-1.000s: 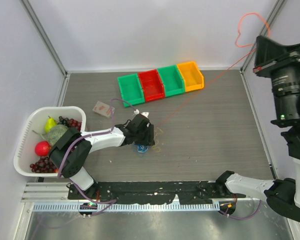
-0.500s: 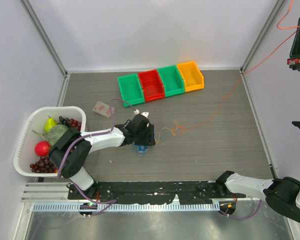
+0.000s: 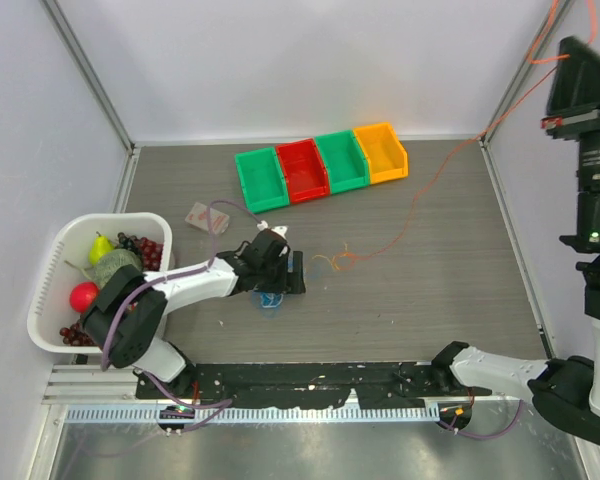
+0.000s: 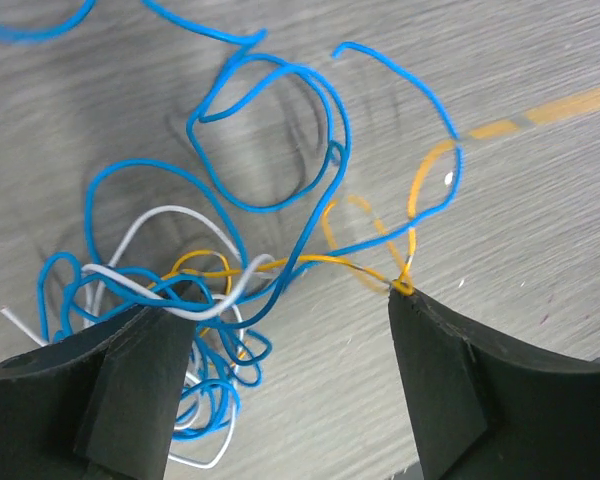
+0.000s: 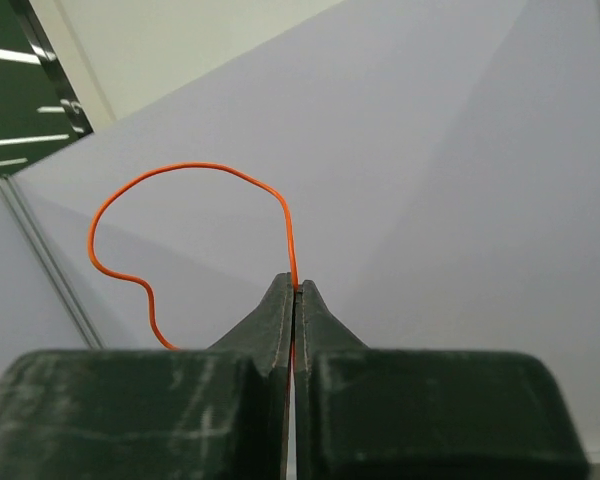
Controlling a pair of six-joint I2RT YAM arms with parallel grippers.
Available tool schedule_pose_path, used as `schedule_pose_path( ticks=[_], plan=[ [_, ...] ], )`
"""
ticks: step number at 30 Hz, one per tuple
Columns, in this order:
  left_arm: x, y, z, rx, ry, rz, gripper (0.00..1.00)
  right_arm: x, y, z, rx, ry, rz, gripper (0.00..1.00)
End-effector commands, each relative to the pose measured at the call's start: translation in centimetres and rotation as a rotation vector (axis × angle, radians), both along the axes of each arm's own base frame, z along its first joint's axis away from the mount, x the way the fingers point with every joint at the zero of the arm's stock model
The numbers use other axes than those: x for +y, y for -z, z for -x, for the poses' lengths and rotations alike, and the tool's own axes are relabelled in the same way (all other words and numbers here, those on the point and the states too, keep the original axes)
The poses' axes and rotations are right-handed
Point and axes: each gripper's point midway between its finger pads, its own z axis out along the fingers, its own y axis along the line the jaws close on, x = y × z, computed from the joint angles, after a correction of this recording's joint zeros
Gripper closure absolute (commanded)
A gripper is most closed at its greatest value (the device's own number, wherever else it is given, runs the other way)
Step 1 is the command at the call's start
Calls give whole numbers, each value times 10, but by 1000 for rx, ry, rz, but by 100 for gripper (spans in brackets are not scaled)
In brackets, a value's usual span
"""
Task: Untangle the cables
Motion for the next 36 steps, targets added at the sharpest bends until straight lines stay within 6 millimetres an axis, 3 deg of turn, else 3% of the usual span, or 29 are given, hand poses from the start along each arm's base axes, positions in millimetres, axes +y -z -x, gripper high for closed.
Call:
schedule_pose_path(
  ticks=[1,2,3,6,7,8,9,10,13,17,24,30,36],
  plan=[
    [21,-21,17,4,32,-12,16,11,32,-14,57,-11,19,99],
    [18,-33,18,-12,53,15,15,20,51,-26,100,-12,40,99],
    [16,-43,20,-26,69,35,14,15,55,-22,101,-11,29,99],
    [12,-72,26,-71,111,100,13,23,107,-42,214,18,61,99],
    [10,-79,30,-75,138,119,15,21,120,-41,237,25,65,99],
    [8,-86,33,-82,161,138,20,26,149,-54,304,43,88,99],
    [6,-90,35,-83,181,153,25,23,162,-51,328,49,95,99],
    [3,-95,36,-90,194,170,29,25,191,-56,387,60,110,99],
    [-5,-98,33,-95,212,190,46,26,244,-57,492,56,126,99],
    [-26,-87,22,-91,254,158,51,25,295,-50,582,39,148,99],
    [-74,-47,7,-63,357,-7,57,18,324,-33,644,10,150,99],
    [-100,-41,12,-103,426,-50,52,15,338,-27,674,7,150,99],
    [-104,-41,7,-130,421,-65,54,15,347,-26,689,4,160,99]
  ],
)
